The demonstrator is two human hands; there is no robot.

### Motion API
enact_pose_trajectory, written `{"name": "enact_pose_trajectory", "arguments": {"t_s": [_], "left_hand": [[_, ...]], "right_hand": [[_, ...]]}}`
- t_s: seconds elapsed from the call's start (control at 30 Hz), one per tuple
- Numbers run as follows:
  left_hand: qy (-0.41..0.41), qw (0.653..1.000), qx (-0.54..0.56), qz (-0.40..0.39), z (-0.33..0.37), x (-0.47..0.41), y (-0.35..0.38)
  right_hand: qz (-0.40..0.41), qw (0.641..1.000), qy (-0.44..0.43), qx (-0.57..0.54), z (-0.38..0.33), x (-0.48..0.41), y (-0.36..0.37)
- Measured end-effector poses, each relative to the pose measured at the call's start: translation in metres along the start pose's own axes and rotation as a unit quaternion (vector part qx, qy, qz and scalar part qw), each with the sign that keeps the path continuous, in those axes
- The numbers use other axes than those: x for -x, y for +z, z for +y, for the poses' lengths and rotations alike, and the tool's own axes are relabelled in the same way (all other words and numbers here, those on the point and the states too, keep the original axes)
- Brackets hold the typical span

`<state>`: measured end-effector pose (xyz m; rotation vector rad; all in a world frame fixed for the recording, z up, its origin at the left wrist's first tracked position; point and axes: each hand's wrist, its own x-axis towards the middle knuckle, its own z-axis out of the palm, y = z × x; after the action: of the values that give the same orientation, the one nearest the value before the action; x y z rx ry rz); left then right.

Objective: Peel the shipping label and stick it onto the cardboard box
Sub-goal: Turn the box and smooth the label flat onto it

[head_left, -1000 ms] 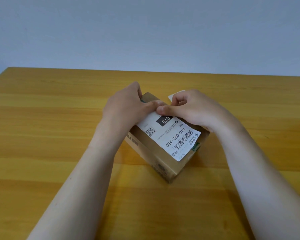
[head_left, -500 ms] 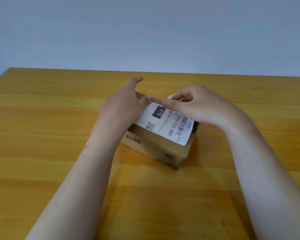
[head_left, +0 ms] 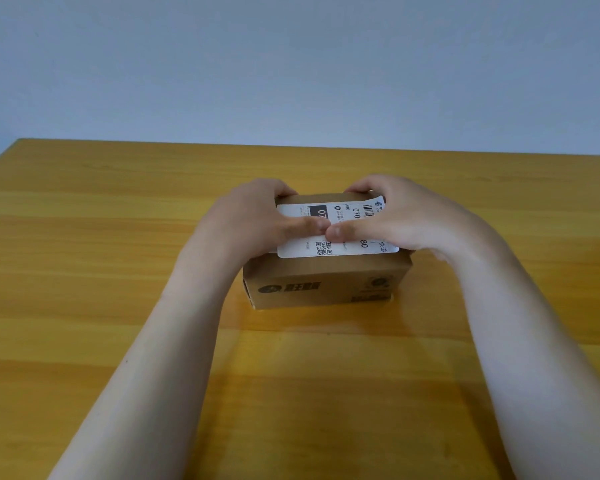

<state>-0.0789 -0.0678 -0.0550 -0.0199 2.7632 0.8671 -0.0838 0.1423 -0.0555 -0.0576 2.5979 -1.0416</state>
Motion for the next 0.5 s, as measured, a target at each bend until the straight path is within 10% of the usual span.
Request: {"name": "enact_pose_trajectory", "arguments": {"t_s": [0.5], "left_hand": [[-0.015,0.999,-0.012,0.041,0.000,-0.005,0.012]], "right_hand": [[0.021,0.999,0.012,-0.027,0.003,-0.004,0.004]]}}
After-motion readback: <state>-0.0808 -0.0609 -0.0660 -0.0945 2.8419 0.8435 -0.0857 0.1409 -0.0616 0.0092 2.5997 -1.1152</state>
